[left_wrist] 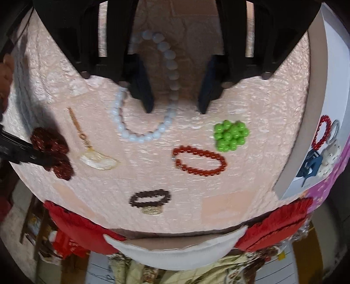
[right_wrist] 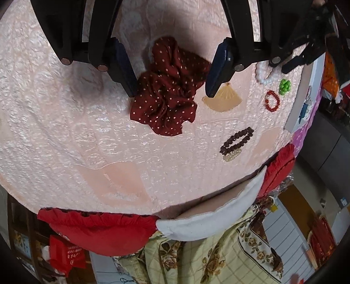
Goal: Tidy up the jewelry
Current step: 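Grasp the white pearl bracelet with the left gripper while the right grasps the dark red polka-dot scrunchie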
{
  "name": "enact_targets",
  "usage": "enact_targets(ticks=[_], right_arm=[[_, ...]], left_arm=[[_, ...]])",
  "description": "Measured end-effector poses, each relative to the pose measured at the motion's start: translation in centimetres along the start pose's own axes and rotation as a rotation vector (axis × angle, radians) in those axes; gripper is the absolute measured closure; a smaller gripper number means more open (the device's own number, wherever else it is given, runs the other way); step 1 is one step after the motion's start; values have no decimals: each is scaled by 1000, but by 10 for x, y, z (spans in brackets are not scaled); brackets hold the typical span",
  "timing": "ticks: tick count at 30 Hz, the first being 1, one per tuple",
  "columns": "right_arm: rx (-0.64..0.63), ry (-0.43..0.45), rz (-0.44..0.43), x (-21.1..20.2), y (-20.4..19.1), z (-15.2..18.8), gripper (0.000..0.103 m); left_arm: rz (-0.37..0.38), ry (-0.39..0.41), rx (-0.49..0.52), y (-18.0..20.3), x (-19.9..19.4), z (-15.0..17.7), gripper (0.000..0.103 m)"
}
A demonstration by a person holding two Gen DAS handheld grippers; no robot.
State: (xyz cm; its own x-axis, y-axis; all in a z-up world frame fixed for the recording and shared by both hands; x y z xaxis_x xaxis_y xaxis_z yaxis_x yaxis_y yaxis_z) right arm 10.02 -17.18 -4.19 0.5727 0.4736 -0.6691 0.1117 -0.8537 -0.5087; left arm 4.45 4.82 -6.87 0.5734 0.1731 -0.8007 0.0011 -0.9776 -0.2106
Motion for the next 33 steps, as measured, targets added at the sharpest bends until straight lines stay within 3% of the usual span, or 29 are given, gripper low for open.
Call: enact_targets(ticks=[1, 8, 10, 15, 33], right_arm=[[6, -5, 1, 4, 1, 0, 41], [14, -2, 13, 12, 3, 2, 44], [12, -3, 11, 11, 2, 3, 70], [11, -6, -2, 2, -6, 9, 82], [-82, 41, -73, -62, -68, 30, 87]], left_arm=[[12, 0, 11, 3, -1, 0, 93], [40, -25, -19, 4, -11, 6, 95], [41, -10, -24, 0, -22, 8, 95], [62, 15, -59, -11, -51, 10, 95], [52, 158, -126, -65, -148, -1, 95]])
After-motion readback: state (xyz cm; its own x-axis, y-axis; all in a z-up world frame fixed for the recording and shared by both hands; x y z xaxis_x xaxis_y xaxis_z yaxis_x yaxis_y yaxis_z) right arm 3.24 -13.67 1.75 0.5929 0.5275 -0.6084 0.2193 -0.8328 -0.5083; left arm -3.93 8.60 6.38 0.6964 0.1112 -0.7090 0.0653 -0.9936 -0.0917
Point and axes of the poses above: each gripper's, at about its wrist camera, not at the fingertips, and x roughly the way its jaws point, y to its right, z to its underside, the point moved 10 cm from there along x, roughly the way its jaws point, and after that the axes turned 15 degrees about -z, right-handed, at the moved point
